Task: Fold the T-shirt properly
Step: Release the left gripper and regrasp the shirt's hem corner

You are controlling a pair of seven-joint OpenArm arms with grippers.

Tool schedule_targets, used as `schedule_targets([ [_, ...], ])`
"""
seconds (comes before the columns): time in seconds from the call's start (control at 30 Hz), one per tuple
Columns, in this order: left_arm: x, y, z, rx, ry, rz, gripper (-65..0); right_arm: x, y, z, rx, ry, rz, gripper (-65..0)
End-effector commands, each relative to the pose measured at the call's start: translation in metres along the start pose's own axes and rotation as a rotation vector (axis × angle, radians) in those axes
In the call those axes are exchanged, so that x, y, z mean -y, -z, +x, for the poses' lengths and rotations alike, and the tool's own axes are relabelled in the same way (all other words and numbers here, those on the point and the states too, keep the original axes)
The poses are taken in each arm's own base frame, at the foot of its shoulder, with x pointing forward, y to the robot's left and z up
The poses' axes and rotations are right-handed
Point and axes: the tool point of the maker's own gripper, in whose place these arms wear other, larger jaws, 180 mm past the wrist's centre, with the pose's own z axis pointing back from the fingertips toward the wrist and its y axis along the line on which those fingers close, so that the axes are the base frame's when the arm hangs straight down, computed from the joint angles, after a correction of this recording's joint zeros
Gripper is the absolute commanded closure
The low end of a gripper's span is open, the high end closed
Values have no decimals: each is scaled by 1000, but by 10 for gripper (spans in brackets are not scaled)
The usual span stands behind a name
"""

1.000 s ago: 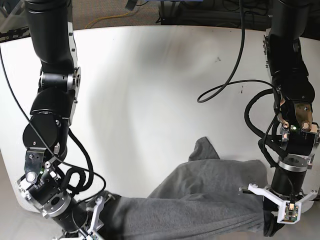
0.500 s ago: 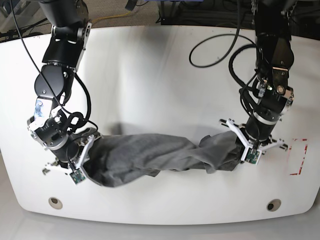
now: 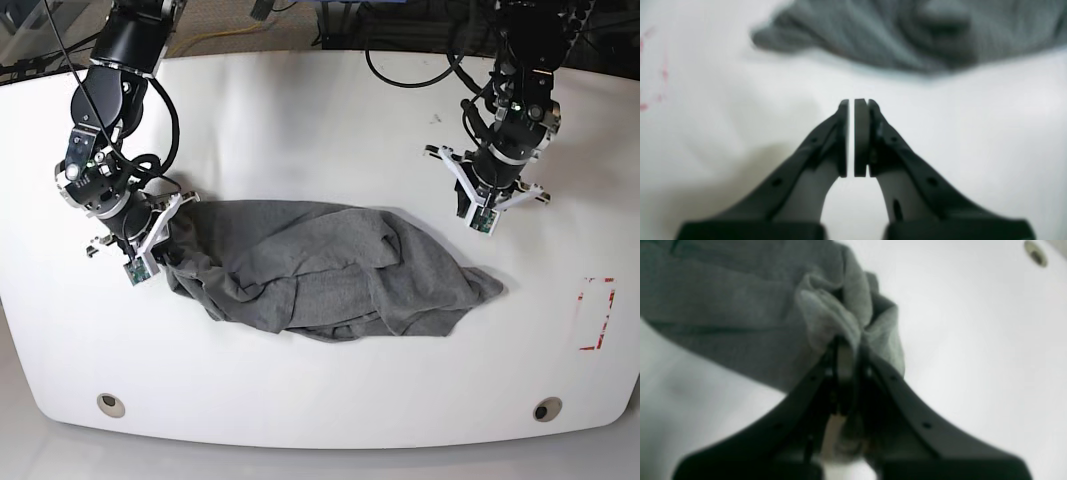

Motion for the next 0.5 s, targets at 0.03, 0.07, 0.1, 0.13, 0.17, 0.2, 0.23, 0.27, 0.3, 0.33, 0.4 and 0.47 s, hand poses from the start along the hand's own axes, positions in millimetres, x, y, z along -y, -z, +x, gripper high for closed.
schedule_targets([
  [0.03,3,-5,3,26,-3,-7,0,6,-8,7,44,5,-12,0],
  [0.07,2,-5,1,23,-5,-6,0,5,-9,3,37,11,-11,0],
  [0.1,3,-6,0,27,-6,-7,0,3,-9,-2,27,15,-5,0],
  [0.13,2,-7,-2,32,-11,-3,0,2,-10,-8,16,22,-3,0],
  [0.17,1,-8,-3,33,-13,-1,0,2,-11,-11,9,25,-3,0],
  [0.2,-1,-9,-3,37,-17,4,0,1,-11,-14,4,28,-2,0],
  [0.23,-3,-9,-4,41,-21,12,0,-1,-12,-19,-7,30,2,0],
  [0.27,-7,-10,-3,44,-25,21,0,-3,-12,-23,-15,31,6,0],
  [0.3,-8,-9,-3,41,-26,24,0,-3,-12,-24,-17,32,7,0],
  [0.33,-10,-9,-1,45,-28,28,-4,-5,-12,-24,-17,32,9,0],
  [0.4,-9,-7,7,67,-43,30,-56,-5,-12,-26,-21,37,12,0],
  [0.47,-10,-5,15,88,-61,34,-139,-9,-10,-27,-19,48,15,0],
])
